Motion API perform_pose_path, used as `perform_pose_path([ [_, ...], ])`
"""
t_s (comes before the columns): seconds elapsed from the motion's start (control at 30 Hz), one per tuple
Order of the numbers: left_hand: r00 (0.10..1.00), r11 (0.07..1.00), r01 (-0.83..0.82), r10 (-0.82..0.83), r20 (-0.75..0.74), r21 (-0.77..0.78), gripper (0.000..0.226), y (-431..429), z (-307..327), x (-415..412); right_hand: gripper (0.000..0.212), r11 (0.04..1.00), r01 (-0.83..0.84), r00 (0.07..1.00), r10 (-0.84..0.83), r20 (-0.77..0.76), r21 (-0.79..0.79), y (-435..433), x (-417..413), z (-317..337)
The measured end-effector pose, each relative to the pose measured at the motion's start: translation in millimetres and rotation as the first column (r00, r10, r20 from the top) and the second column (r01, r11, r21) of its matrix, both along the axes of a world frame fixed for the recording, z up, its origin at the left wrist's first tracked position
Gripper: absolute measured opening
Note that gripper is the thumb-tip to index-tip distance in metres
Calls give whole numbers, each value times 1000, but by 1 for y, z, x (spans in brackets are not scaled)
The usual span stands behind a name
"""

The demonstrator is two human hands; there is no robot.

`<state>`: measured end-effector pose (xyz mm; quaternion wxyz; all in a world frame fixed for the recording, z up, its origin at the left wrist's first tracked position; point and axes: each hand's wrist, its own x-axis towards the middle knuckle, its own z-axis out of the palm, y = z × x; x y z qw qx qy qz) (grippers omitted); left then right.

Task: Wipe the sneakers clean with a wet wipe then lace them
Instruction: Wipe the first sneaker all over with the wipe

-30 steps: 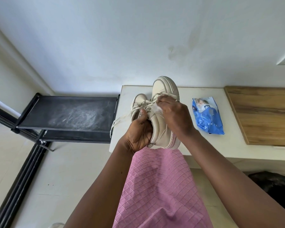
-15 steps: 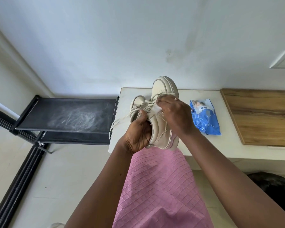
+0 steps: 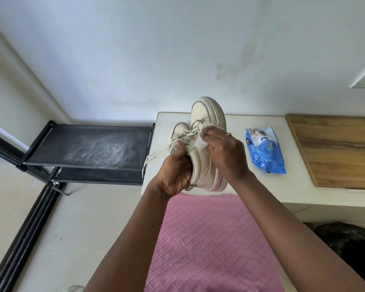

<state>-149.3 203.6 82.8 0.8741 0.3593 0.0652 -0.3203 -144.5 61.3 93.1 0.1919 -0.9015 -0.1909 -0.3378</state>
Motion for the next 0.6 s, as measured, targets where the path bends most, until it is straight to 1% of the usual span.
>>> perform_pose_path([
  [0.07, 1000, 1000, 5, -5, 16, 6, 61, -2, 0, -2, 21, 997, 68, 998, -67, -14, 46, 6, 3, 4],
  [0.1, 1000, 1000, -12, 12, 9, 8, 61, -1, 0, -1, 22, 994, 72, 997, -71, -16, 77, 11, -1, 3],
  [0.17, 1000, 999, -12, 11, -15, -43, 62, 2, 1, 3, 23, 991, 11, 1000, -10, -10, 133, 20, -14, -2],
  [0.2, 1000, 995, 13, -14, -6, -95, 65, 3, 2, 4, 22, 989, -40, 999, 41, -4, 144, 22, -22, -5],
  [0.23, 999, 993, 39, -39, 10, -112, 69, 6, 2, 5, 21, 986, -96, 995, 97, -1, 138, 22, -29, -11],
  [0.27, 999, 995, 49, -48, 17, -85, 74, 8, -1, 7, 20, 981, -155, 988, 156, 0, 117, 21, -36, -17],
  [0.3, 1000, 1000, 25, -25, 3, -8, 77, 10, -6, 8, 19, 973, -213, 977, 213, 3, 87, 18, -41, -22],
  [0.33, 1000, 999, -7, 7, -10, 33, 77, 13, -11, 10, 19, 964, -259, 966, 259, 5, 52, 14, -43, -26],
  [0.4, 1000, 999, -27, 27, 2, 42, 73, 17, -14, 11, 19, 955, -296, 955, 296, 8, -4, 7, -37, -29],
  [0.5, 999, 998, -45, 45, -2, 45, 69, 17, -15, 10, 18, 978, -207, 978, 207, -11, 20, 6, -16, -20],
  [0.6, 998, 997, -54, 55, -23, 46, 61, 15, -16, 9, 26, 995, -84, 994, 88, -68, 58, 20, 0, -9],
])
